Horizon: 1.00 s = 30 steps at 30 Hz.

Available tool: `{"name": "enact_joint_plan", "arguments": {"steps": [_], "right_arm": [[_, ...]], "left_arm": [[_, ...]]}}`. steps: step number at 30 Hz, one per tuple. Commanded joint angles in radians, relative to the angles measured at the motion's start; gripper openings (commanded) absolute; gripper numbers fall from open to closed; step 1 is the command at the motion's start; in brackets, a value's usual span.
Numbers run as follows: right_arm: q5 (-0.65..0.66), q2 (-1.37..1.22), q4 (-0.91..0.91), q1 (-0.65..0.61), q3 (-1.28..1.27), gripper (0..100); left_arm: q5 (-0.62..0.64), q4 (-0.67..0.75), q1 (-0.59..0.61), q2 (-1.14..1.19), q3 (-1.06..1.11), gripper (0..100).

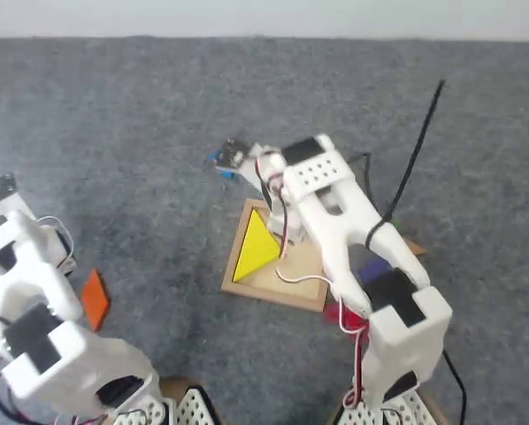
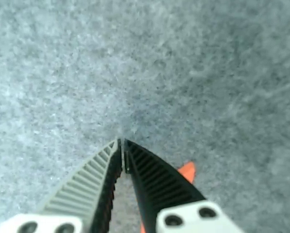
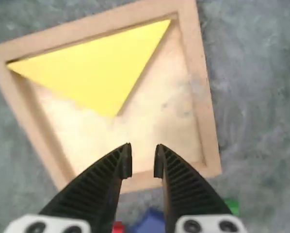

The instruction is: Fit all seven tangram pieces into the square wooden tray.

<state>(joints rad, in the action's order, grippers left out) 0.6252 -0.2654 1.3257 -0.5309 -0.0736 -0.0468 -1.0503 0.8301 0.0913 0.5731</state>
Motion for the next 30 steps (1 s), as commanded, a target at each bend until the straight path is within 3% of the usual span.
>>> {"name": "enact_joint_plan", "arguments": {"steps": [1,5,9,11,15,19,24,26,30], "right_arm": [[0.014,0.107,-0.116,0.010,-0.049,7.4],[0.002,0.189,-0.050,0.059,-0.014,7.4],[-0.003,0.371,0.134,0.182,0.086,7.4],[0.055,0.478,0.245,0.275,0.121,7.4],[0.302,0.677,0.452,0.421,0.097,7.5],[0.450,0.872,0.461,0.509,-0.150,17.6],[0.695,1.090,0.344,0.530,-0.666,34.0],[0.756,1.162,0.252,0.495,-0.864,35.7],[0.760,1.262,0.177,0.349,-1.103,36.0]], "left_arm": [[-0.009,0.005,0.005,-0.014,-0.002,1],[-0.009,0.005,0.005,-0.014,-0.002,1],[-0.009,0.005,0.003,-0.014,-0.002,1],[-0.011,0.005,0.002,-0.014,-0.002,1],[-0.011,0.006,0.000,-0.014,-0.002,1],[-0.011,0.006,0.000,-0.014,-0.002,1],[-0.011,0.006,0.000,-0.012,-0.002,1],[-0.011,0.006,0.000,-0.012,-0.002,1],[-0.011,0.006,0.000,-0.012,-0.002,1]]}}
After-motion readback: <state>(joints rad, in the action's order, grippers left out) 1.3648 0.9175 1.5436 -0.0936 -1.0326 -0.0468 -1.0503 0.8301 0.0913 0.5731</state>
